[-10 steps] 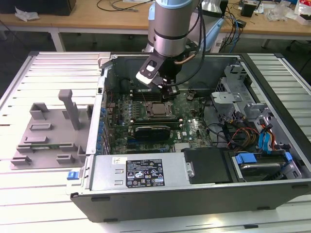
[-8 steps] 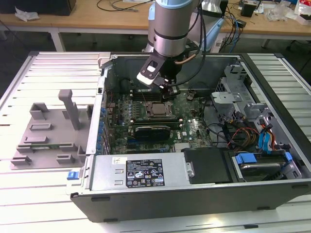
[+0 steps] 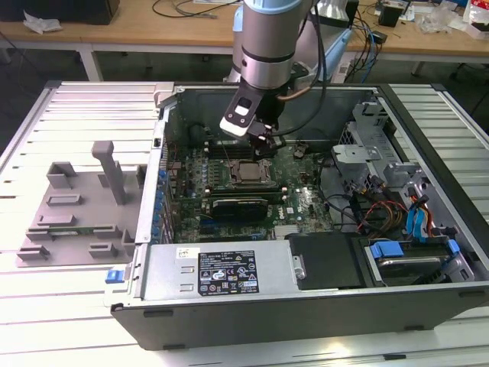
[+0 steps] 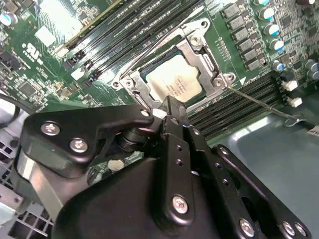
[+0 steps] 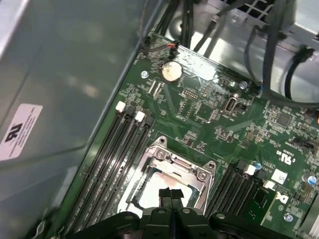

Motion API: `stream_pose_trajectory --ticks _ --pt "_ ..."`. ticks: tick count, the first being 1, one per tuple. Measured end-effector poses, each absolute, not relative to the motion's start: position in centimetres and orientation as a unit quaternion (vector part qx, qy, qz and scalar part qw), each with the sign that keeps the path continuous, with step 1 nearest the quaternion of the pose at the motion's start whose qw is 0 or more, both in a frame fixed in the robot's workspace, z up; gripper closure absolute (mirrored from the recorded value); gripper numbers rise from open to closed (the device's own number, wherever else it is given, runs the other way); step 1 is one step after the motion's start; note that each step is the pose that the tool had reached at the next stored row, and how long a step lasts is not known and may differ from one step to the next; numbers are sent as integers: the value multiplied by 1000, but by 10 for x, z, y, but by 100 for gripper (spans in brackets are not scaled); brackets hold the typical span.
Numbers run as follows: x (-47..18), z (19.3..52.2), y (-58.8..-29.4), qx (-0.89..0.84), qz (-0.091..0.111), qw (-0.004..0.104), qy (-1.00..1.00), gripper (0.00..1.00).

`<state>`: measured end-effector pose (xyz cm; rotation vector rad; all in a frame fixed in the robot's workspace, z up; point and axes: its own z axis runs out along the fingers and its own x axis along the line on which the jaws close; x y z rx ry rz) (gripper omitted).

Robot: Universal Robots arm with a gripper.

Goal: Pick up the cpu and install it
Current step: 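Close the cpu cover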

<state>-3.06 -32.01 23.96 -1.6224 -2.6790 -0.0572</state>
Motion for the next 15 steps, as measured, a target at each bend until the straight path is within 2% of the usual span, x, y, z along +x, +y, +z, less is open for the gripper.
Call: stream_pose_trajectory --ticks 15 --pt "-35 240 -320 -408 -18 7 -913 89"
